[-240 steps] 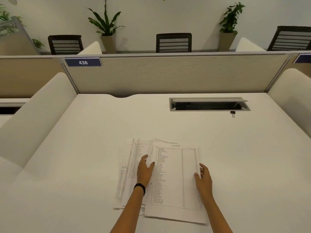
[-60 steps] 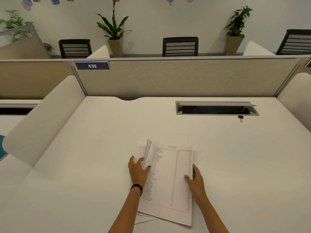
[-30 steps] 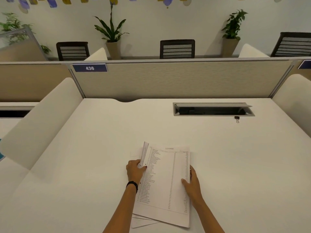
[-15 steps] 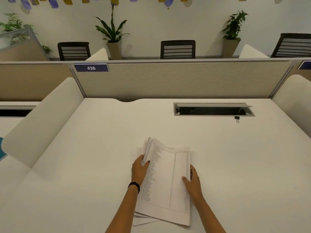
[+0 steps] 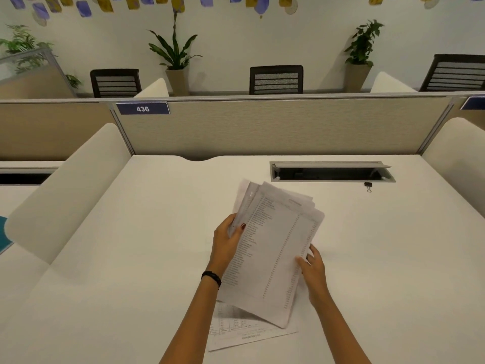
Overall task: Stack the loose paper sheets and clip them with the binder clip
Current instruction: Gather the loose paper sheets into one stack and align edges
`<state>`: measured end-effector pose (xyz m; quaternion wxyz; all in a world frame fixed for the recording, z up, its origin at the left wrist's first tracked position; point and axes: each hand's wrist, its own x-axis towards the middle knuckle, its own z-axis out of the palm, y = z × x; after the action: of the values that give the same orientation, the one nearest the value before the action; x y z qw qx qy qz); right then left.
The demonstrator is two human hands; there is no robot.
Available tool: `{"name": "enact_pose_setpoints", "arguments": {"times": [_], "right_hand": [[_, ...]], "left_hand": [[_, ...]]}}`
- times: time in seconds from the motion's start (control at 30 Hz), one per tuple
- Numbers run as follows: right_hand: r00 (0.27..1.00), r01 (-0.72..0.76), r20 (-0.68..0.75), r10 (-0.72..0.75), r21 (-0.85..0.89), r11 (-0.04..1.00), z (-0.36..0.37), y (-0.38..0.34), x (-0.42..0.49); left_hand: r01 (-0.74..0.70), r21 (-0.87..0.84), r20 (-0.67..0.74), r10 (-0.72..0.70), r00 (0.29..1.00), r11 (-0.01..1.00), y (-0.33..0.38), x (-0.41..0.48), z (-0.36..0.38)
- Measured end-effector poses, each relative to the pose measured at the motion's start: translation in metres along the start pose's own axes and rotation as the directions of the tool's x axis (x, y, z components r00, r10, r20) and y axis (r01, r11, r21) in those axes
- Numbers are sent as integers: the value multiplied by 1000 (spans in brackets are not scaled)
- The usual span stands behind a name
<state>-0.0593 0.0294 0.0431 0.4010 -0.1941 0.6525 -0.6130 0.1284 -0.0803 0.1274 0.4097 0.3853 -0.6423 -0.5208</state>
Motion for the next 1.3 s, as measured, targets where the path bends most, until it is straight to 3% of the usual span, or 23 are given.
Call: {"name": "enact_pose_setpoints", "arguments": {"times": [0.17, 0.33, 0.47, 0.63, 0.9, 1.1, 1.2, 1.3], "right_hand": [[980, 181, -101, -171, 102, 978, 2, -40, -1], [923, 374, -130, -362, 91, 923, 8, -73, -10], [886, 457, -119, -448, 56, 888, 9, -81, -16], [888, 455, -64, -454, -6, 891, 9, -75, -21], [894, 440, -95, -437, 12, 898, 9, -81, -24], [888, 451, -97, -449, -6, 893, 5, -87, -26], [895, 441, -80, -440, -6, 898, 3, -88, -28], [897, 438, -70, -437, -5, 899, 2, -90, -29]], "left_hand": [[-85, -88, -90, 77, 993, 992, 25, 2, 5], [-198, -174, -204, 162, 966, 965, 40, 2, 8], [-193, -97, -268, 161, 950, 976, 41, 1, 12], [-166, -121, -243, 133, 961, 979, 34, -3, 22], [-164, -97, -264, 133, 955, 982, 45, 1, 34], [-215, -75, -373, 173, 912, 974, 58, 3, 33], [-165, -80, -454, 112, 884, 983, 70, 12, 33], [-88, -66, -447, 49, 893, 994, 79, 21, 35]]}}
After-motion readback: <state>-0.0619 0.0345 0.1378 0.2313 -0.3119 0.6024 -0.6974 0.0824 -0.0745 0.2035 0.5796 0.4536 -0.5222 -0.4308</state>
